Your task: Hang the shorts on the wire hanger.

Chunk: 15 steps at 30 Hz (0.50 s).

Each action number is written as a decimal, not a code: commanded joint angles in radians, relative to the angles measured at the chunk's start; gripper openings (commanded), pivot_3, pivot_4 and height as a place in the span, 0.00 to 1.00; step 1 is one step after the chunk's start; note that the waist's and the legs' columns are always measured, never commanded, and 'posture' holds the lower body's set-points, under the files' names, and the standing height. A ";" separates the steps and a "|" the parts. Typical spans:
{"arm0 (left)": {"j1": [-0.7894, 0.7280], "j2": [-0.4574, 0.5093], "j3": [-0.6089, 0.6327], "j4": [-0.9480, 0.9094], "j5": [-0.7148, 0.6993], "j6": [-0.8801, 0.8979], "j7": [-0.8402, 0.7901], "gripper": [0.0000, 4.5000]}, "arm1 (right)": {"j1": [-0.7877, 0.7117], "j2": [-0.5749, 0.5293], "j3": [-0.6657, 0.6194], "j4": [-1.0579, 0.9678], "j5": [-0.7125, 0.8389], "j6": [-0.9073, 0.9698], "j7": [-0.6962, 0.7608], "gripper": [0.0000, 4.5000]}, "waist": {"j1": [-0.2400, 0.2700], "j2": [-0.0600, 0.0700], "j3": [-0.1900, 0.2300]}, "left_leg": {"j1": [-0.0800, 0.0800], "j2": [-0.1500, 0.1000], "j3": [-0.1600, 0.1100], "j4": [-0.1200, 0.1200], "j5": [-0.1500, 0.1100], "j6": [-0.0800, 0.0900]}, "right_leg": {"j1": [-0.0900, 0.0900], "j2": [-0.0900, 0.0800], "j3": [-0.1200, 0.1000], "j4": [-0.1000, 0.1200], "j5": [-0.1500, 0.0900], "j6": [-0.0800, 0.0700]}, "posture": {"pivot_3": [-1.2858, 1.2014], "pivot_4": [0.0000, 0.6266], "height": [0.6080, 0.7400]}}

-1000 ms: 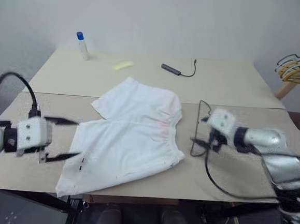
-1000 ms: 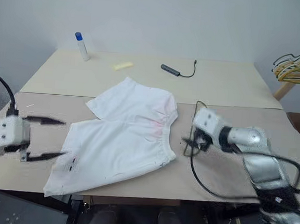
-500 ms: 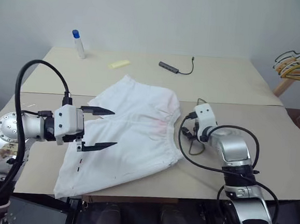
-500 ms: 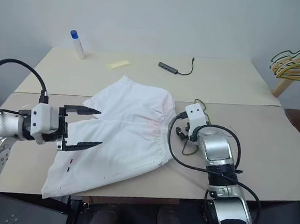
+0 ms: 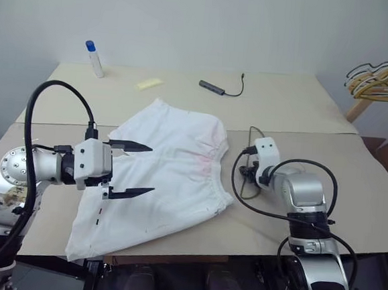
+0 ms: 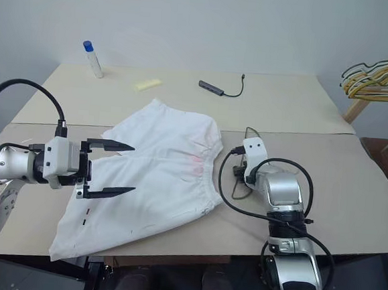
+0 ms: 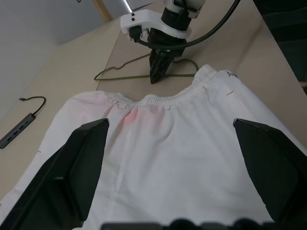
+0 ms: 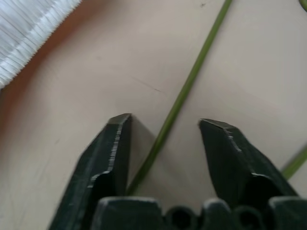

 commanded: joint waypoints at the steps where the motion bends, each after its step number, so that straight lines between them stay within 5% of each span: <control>1: -0.024 -0.003 0.008 -0.019 -0.014 -0.006 0.005 1.00 | 0.014 -0.007 0.027 0.031 0.006 0.034 0.004 0.27 | -0.003 0.000 0.000 | 0.002 0.000 0.000 0.000 0.000 0.000 | 0.003 0.000 0.000 -0.001 0.000 0.000 | 0.50 0.00 1.00; 5: -0.035 -0.009 0.001 -0.014 -0.006 -0.004 0.013 1.00 | 0.028 -0.014 0.016 0.038 0.010 0.032 0.000 0.00 | -0.006 0.000 0.000 | 0.007 0.000 -0.001 -0.001 0.000 0.000 | 0.009 0.000 -0.002 -0.005 0.000 0.000 | 0.50 0.00 1.00; 15: -0.134 -0.127 -0.042 0.039 0.067 0.100 0.225 1.00 | 0.016 -0.023 -0.006 -0.009 -0.023 -0.073 -0.058 0.00 | -0.001 -0.002 -0.001 | 0.008 0.000 -0.002 -0.001 0.000 0.000 | 0.011 0.000 -0.002 -0.006 0.000 0.000 | 0.49 0.00 1.00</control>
